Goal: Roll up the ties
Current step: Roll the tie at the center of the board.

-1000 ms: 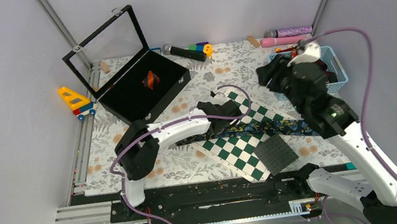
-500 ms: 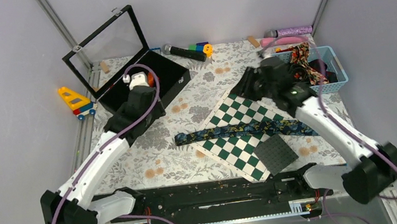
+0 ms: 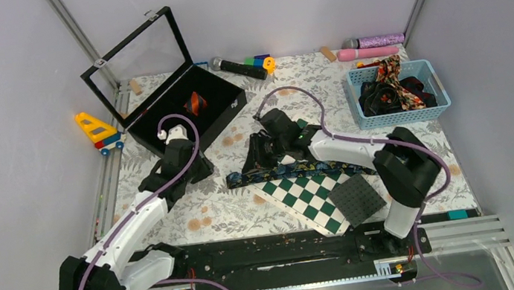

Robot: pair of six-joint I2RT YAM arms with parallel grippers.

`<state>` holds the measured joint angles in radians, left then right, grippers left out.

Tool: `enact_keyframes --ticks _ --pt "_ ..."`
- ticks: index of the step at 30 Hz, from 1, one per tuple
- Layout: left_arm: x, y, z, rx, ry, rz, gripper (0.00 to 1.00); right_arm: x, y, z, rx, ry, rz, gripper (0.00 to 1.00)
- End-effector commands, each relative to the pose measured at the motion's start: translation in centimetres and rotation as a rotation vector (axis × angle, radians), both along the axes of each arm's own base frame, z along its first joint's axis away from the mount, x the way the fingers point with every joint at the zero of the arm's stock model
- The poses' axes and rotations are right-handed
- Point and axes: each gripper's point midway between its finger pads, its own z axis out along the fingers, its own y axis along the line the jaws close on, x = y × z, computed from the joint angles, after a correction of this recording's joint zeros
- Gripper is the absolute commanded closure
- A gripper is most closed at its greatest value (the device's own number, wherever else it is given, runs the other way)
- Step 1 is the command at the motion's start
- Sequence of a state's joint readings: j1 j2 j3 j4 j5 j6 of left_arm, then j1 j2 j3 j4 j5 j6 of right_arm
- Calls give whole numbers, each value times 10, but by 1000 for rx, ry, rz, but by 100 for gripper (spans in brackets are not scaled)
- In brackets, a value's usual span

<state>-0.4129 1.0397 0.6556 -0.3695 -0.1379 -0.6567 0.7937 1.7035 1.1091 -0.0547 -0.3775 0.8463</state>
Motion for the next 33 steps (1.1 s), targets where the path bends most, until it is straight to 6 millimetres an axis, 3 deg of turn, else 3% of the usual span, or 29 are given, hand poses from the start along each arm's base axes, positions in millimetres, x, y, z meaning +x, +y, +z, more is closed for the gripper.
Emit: enact_keyframes --ticks 1,6,16,33 --pt "13 -5 16 -59 -81 19 68 -1 40 31 157 -25 91 75" --pt "11 -9 3 -63 -49 1 70 4 51 18 159 -14 100 78" --pt "12 -15 -9 -94 -48 -10 66 11 49 -30 48 54 63 84" --pt "7 -24 -20 -130 -44 -54 62 15 30 -64 -92 53 17 84"
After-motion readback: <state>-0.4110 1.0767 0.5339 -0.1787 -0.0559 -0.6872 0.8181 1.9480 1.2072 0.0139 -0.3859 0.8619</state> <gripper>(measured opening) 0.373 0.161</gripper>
